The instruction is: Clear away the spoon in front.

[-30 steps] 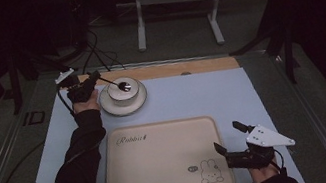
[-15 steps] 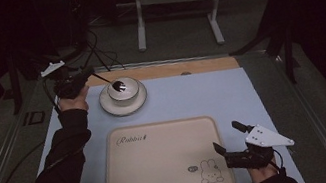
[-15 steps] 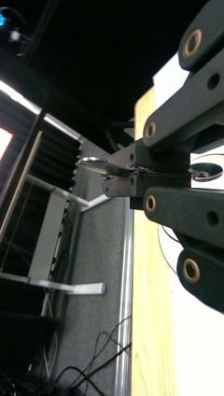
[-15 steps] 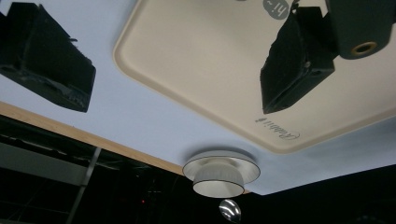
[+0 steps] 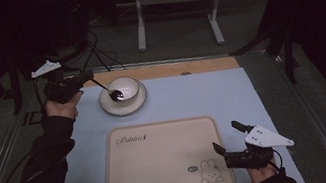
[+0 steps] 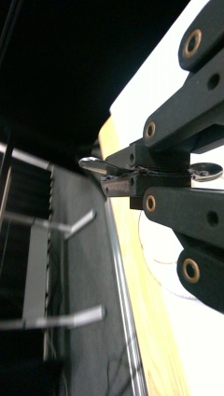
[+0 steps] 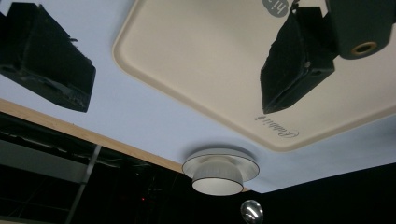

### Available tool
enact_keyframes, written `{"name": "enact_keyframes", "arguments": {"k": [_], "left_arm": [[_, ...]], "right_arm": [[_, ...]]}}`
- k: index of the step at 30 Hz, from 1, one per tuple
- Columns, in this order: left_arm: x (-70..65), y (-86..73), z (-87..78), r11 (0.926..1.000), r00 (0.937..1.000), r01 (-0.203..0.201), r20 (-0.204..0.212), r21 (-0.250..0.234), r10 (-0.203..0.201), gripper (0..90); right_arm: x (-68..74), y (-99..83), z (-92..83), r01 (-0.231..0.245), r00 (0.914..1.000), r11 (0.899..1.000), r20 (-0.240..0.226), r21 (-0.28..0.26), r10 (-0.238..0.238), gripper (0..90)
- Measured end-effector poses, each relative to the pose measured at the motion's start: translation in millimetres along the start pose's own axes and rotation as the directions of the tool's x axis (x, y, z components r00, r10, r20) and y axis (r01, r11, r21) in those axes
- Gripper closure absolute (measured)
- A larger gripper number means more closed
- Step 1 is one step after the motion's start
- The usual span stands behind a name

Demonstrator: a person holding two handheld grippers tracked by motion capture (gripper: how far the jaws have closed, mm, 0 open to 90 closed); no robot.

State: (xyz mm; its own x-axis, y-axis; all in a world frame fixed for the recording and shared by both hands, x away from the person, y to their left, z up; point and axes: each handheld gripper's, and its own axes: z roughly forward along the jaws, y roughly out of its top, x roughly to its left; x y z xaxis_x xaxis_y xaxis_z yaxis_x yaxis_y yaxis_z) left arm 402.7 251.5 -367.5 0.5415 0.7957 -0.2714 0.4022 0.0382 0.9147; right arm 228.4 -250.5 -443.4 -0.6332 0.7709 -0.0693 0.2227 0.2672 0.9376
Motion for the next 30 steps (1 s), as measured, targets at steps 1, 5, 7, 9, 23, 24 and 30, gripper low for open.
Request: {"name": "enact_keyframes", "arguments": {"k": [1, 5, 7, 9, 23, 24, 30], "left_arm": [[-0.9, -0.1, -1.5, 1.0, 0.9998, -0.005, 0.017, 0.008, 0.005, 89.4], [-5.5, -1.2, -7.3, 0.9989, 0.9966, -0.033, 0.077, 0.033, 0.031, 89.4], [-8.7, -1.9, -9.7, 0.9974, 0.994, -0.052, 0.098, 0.05, 0.047, 89.4], [-11.7, -3.0, -12.5, 0.9963, 0.9919, -0.064, 0.114, 0.058, 0.057, 89.4], [-27.7, -16.5, -34.0, 0.9835, 0.9682, -0.126, 0.232, 0.13, 0.093, 89.3], [-28.9, -17.4, -35.2, 0.9812, 0.9655, -0.134, 0.241, 0.139, 0.098, 89.4], [-37.7, -25.2, -39.8, 0.9669, 0.9513, -0.173, 0.286, 0.188, 0.114, 89.3]], "right_arm": [[0.1, 0.0, 0.1, 0.0, 1.0, 1.0, 0.0, 0.0, 0.0, 10.2], [0.2, 0.3, 0.1, 0.0, 1.0, 1.0, -0.001, -0.001, 0.0, 10.2], [0.0, 0.4, -0.1, 0.001, 1.0, 1.0, 0.002, -0.003, -0.001, 10.2], [-0.1, 0.3, -0.1, 0.0, 1.0, 1.0, 0.002, -0.002, 0.0, 10.2], [1.2, 0.9, -0.5, 0.008, 0.9999, 1.0, 0.006, -0.008, -0.008, 10.2], [1.3, 0.9, -0.4, 0.01, 0.9999, 1.0, 0.006, -0.008, -0.01, 10.2], [1.2, 1.1, -0.6, 0.013, 0.9999, 1.0, 0.007, -0.013, -0.013, 10.2]]}}
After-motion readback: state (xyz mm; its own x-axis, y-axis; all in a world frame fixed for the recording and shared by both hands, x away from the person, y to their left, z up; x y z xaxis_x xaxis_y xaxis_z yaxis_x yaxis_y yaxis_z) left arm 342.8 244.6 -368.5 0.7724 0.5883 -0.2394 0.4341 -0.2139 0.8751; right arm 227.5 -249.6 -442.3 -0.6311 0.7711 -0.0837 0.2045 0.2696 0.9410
